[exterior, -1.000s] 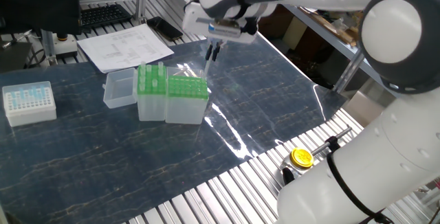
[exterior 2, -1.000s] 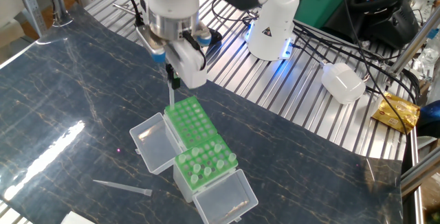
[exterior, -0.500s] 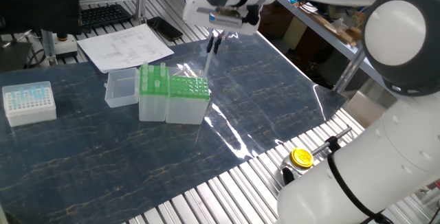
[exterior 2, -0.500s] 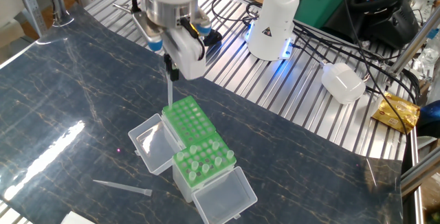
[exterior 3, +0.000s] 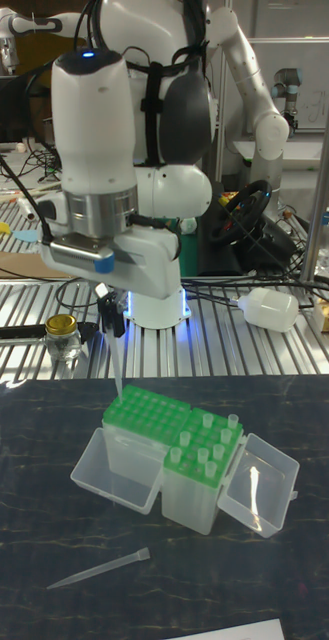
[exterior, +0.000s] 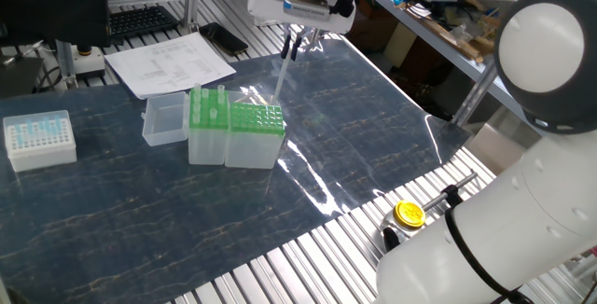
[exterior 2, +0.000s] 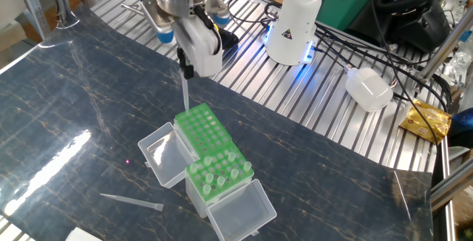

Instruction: Transfer all large pipette tips from one holder to another

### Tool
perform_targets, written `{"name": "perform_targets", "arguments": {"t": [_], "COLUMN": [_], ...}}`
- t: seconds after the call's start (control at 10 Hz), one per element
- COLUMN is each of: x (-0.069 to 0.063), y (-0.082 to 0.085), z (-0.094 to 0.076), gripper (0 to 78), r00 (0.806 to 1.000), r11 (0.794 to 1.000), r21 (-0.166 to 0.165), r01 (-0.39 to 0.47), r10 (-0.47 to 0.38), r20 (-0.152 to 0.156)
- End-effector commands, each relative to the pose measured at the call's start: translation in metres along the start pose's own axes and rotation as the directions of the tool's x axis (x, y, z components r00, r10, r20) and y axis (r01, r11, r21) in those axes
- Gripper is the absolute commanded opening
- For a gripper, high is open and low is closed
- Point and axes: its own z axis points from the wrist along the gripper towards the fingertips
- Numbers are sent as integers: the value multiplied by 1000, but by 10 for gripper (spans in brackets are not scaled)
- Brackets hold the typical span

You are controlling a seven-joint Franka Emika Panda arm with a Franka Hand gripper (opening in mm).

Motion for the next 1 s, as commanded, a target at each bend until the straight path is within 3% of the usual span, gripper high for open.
{"name": "perform_targets", "arguments": {"t": [0.1,0.4,0.5,1.0], "x": [7,13,16,25], "y": [4,9,15,33], "z": [-8,-10,-11,-9], "gripper": [11,11,11,11], "r00": [993,982,968,934], "r11": [991,979,965,931], "r21": [-64,-84,-91,-90], "r01": [-116,-185,-246,-355], "r10": [114,180,239,348], "r20": [-42,-64,-78,-86]}}
